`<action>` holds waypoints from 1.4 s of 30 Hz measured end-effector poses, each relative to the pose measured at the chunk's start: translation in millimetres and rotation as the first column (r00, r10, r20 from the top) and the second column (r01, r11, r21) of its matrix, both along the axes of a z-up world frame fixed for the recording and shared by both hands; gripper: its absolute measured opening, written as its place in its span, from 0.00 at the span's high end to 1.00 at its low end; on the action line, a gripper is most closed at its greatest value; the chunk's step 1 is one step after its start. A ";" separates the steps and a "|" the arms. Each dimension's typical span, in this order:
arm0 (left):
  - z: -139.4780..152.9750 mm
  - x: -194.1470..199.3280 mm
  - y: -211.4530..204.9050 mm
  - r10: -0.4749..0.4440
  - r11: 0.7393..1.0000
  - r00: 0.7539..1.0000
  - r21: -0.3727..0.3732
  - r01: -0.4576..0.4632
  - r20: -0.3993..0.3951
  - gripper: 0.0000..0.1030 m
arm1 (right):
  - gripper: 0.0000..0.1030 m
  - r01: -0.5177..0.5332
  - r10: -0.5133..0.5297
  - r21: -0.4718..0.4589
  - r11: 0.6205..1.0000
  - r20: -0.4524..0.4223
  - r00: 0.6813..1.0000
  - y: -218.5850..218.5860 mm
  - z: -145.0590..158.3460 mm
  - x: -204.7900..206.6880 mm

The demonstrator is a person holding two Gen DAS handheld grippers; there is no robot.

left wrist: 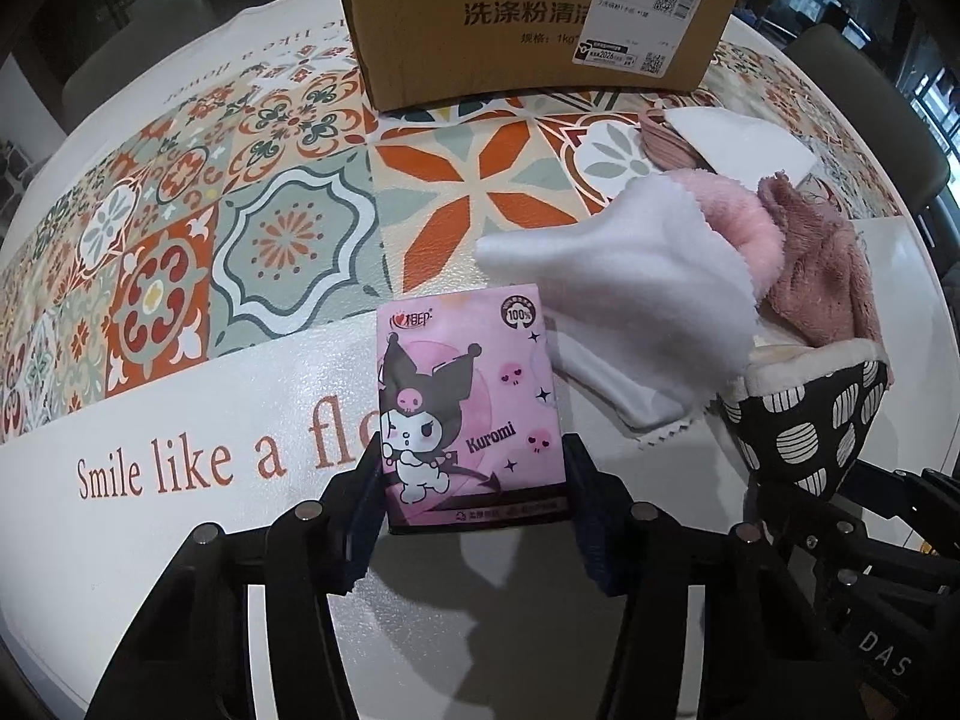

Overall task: Organize soft objects
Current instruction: 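Grasp the tissue pack with the left tool while the right tool grasps the polka-dot mitt, then carry the tissue pack and mitt with both tools over the cardboard box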

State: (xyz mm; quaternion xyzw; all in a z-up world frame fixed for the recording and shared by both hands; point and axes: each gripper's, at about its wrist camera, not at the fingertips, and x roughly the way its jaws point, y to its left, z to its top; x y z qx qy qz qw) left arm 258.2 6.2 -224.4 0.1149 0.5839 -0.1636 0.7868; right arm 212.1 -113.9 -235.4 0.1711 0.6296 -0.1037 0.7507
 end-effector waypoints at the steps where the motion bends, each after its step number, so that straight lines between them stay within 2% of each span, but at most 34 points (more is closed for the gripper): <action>1: -0.1 -1.3 0.8 0.004 1.000 1.000 -0.005 -0.004 0.000 0.48 | 0.52 -0.005 0.005 0.000 1.000 0.004 1.000 -0.4 1.9 -2.3; 9: 7.1 -16.0 1.5 0.044 0.999 0.999 -0.022 -0.043 0.025 0.48 | 0.56 -0.071 0.070 0.004 0.997 0.041 0.997 -8.9 17.1 -9.4; 21: 43.3 -37.1 -4.8 0.125 0.992 0.986 -0.043 -0.121 0.111 0.50 | 0.60 -0.201 0.199 0.005 0.980 0.125 0.972 -23.9 48.1 -16.6; 30: 76.0 -44.8 -11.0 0.161 0.986 0.964 -0.063 -0.151 0.209 0.50 | 0.61 -0.264 0.268 -0.050 0.963 0.206 0.941 -33.2 79.4 -17.8; 42: 126.3 -51.4 -18.9 0.179 0.983 0.915 -0.099 -0.154 0.362 0.50 | 0.61 -0.284 0.295 -0.083 0.955 0.344 0.892 -45.8 123.5 -12.7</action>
